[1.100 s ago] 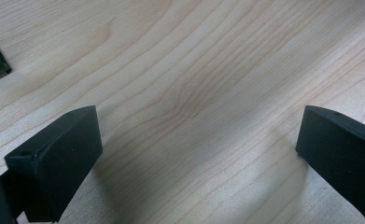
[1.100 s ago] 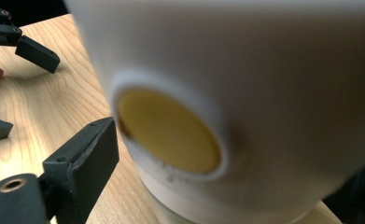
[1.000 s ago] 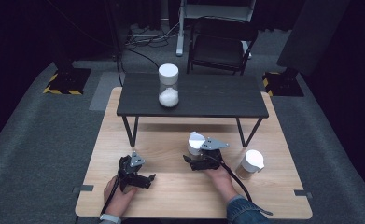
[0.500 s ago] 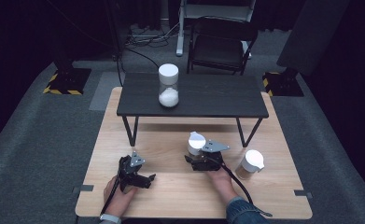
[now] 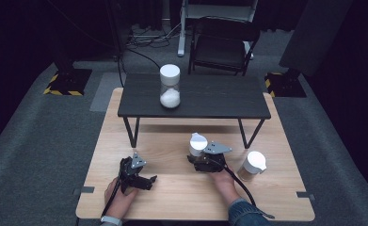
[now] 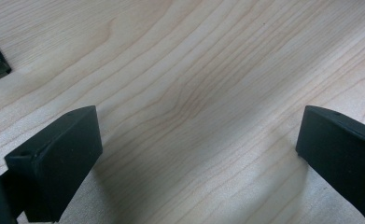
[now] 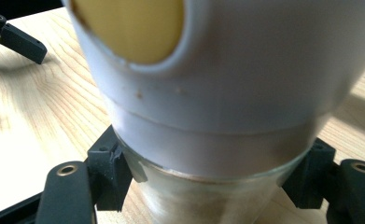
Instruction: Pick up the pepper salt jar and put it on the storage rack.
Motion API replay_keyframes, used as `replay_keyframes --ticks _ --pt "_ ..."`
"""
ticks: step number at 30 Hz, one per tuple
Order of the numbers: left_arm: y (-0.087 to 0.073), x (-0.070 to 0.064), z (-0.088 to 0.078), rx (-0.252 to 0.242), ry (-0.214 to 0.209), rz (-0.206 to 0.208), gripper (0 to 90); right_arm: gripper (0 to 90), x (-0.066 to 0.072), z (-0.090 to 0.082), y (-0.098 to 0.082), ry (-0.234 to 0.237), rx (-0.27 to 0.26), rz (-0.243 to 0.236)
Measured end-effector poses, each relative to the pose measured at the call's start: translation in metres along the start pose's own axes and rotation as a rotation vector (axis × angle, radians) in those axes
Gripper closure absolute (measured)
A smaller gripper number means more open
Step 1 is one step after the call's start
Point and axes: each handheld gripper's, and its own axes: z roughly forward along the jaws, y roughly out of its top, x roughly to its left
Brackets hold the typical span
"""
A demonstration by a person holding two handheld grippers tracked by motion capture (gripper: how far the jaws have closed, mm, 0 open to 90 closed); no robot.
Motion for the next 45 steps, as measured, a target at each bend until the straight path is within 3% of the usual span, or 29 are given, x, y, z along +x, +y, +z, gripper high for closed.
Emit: replay_keyframes --ticks 7,18,45 --pt "0.000 0.000 0.000 0.000 0.000 0.000 0.2 30.3 0.003 -0.005 0.006 0.009 0.010 -0.011" --pt "0.000 0.000 0.000 -0.001 0.000 -0.002 0.2 30.3 0.003 -0.027 0.020 0.026 -0.043 -0.027" --pt "0.000 0.000 0.000 0.000 0.000 -0.001 0.2 30.3 0.007 -0.072 0.084 0.019 -0.091 -0.054"
